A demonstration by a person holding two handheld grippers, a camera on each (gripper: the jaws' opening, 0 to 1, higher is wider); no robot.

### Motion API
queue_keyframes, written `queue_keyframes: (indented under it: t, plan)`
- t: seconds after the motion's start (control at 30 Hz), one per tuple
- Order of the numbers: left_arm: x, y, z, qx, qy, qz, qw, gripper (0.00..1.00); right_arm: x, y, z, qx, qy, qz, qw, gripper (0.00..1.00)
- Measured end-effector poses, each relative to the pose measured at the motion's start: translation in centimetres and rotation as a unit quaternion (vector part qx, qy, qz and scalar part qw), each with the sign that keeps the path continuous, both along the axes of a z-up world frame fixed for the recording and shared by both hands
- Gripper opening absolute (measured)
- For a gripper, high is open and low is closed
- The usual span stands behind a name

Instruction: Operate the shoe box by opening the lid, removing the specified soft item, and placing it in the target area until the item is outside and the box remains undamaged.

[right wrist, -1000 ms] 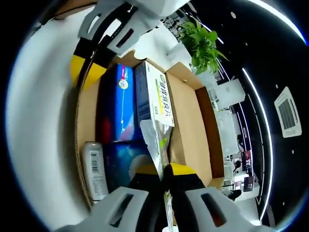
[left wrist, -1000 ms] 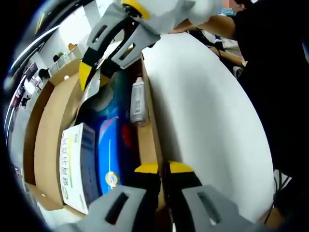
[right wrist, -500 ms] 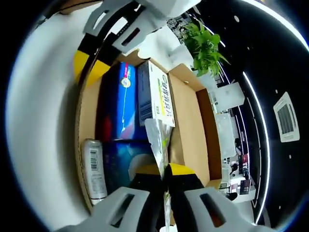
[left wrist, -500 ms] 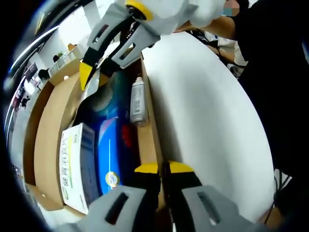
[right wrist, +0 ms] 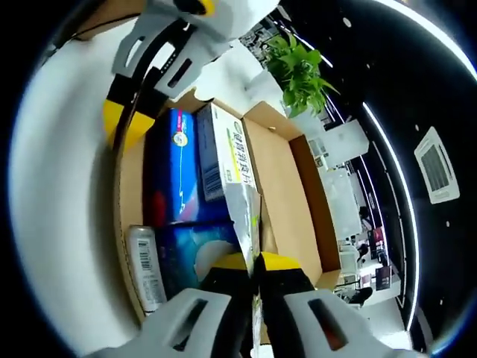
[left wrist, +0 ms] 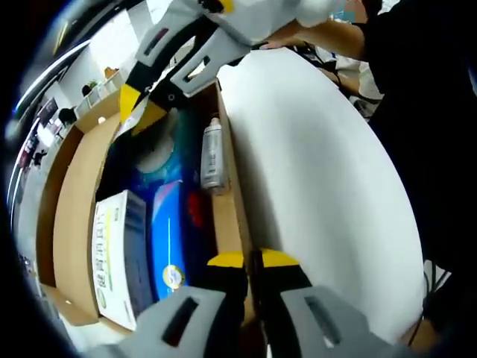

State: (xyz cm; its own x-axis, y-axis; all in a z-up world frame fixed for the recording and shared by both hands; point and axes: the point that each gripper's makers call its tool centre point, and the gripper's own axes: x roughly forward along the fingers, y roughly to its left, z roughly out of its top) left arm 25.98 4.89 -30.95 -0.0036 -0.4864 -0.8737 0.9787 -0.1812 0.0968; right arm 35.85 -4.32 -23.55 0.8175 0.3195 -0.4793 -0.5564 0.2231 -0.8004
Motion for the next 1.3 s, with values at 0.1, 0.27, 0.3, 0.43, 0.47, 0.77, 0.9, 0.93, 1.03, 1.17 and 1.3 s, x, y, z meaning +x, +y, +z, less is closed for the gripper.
queue_keyframes:
  t: [0.1,0.27,0.3,0.43,0.47,0.77,0.9,0.93,1.03,1.17,1.3]
  plan:
    - [0.0,0.0,0.0,0.001,-0.001,0.0,1.0,0.04,-0.3,-0.1,0.8,0.011,0.002,0.003,0.9999,0.01]
    - [0.0,0.0,0.0,0.003,-0.005,-0.001,1.0,0.04,-0.7,-0.3,1.6,0.029,0.008,0.008,0.9995,0.01]
    - [0.0,0.0,-0.1,0.004,-0.006,-0.001,1.0,0.04,-0.8,-0.3,1.7,0.032,0.008,0.008,0.9994,0.01]
    - [0.0,0.0,0.0,0.004,-0.006,-0.002,1.0,0.04,-1.1,-0.3,2.7,0.046,0.003,0.01,0.9989,0.01]
    - [0.0,0.1,-0.1,0.004,-0.006,-0.003,1.0,0.04,-1.1,-0.2,3.0,0.049,0.001,0.011,0.9988,0.01]
    - [0.1,0.0,0.0,0.004,-0.007,-0.004,1.0,0.04,-1.6,0.0,5.9,0.12,0.009,0.022,0.9926,0.0]
    - [0.2,0.0,0.0,0.003,-0.007,-0.005,1.0,0.04,-1.6,-0.5,6.4,0.149,0.013,0.014,0.9887,0.0]
    - [0.2,0.0,0.0,0.003,-0.007,-0.006,1.0,0.04,-1.6,-0.7,6.6,0.156,0.014,0.013,0.9876,0.0]
    - [0.2,-0.1,0.0,0.003,-0.007,-0.005,1.0,0.04,-1.6,-1.2,7.2,0.172,0.016,0.01,0.985,0.0]
    - [0.3,-0.1,0.0,0.005,-0.01,-0.008,0.9999,0.04,-1.8,-2.3,7.9,0.18,0.013,0.004,0.9836,0.0]
    - [0.3,-0.1,0.0,0.007,-0.009,-0.003,0.9999,0.04,-1.9,-3.3,8.4,0.18,0.009,-0.003,0.9836,0.0]
